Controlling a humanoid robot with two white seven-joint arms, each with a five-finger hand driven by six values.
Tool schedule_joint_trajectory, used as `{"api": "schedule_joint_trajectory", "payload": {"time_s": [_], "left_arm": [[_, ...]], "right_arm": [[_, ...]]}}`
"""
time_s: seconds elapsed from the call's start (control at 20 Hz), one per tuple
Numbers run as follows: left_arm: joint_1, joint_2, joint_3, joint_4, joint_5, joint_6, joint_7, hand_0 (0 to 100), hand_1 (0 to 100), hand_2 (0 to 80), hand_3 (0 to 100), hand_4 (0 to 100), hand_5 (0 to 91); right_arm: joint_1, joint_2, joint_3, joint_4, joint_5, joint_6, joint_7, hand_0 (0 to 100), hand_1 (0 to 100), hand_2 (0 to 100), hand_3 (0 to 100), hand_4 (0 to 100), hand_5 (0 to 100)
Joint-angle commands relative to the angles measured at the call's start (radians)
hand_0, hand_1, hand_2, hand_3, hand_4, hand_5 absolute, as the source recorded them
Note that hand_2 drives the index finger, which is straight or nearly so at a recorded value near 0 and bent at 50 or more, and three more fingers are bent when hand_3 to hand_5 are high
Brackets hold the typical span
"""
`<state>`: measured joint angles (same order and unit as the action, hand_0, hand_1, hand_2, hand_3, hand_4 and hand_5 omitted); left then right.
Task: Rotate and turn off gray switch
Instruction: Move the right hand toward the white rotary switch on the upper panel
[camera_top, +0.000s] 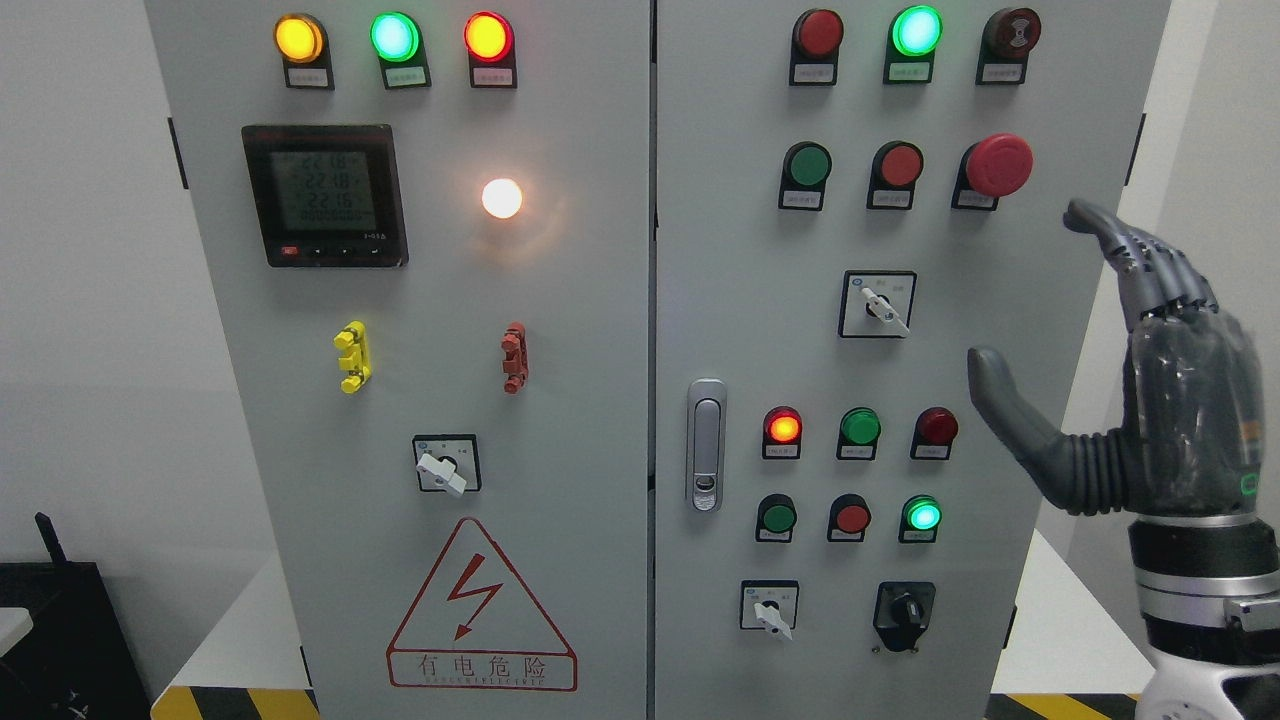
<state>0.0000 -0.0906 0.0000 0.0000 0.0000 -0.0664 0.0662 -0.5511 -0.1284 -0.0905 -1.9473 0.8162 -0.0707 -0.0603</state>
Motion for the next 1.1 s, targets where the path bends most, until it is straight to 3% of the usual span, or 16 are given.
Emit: {"api": "schedule_joint_trajectory", "payload": {"time_s": [0.0,0.1,0.65,0.95,1.05], "left_arm": [[-0.009,0.0,0.008,-0.026,0.02,0.0,0.0,12,39,0.0,0,0,0.0],[-0.009,0.0,0.008,-0.026,0.02,0.0,0.0,12,39,0.0,0,0,0.0],[-0.009,0.0,0.008,-0.026,0.02,0.0,0.0,12,39,0.0,0,0,0.0],[-0.009,0.0,0.008,-0.026,0.02,0.0,0.0,12,39,0.0,0,0,0.0],[-0.009,0.0,0.009,-0.026,0.02,0.0,0.0,12,39,0.0,0,0,0.0]], "right_arm": [[0.0,0.104,0.029,0.037,0.0,0.046,0.016,18,43,30,74,79,99],[0.002,0.111,0.032,0.047,0.001,0.052,0.017,14,46,35,80,83,100],[-0.03,0.151,0.052,0.067,-0.008,0.215,0.02,1,47,46,87,86,100],[-0.055,0.156,0.057,0.082,-0.049,0.264,0.019,0,47,49,88,87,100],[-0.069,0.174,0.066,0.09,-0.049,0.276,0.019,0,47,50,89,87,100]]}}
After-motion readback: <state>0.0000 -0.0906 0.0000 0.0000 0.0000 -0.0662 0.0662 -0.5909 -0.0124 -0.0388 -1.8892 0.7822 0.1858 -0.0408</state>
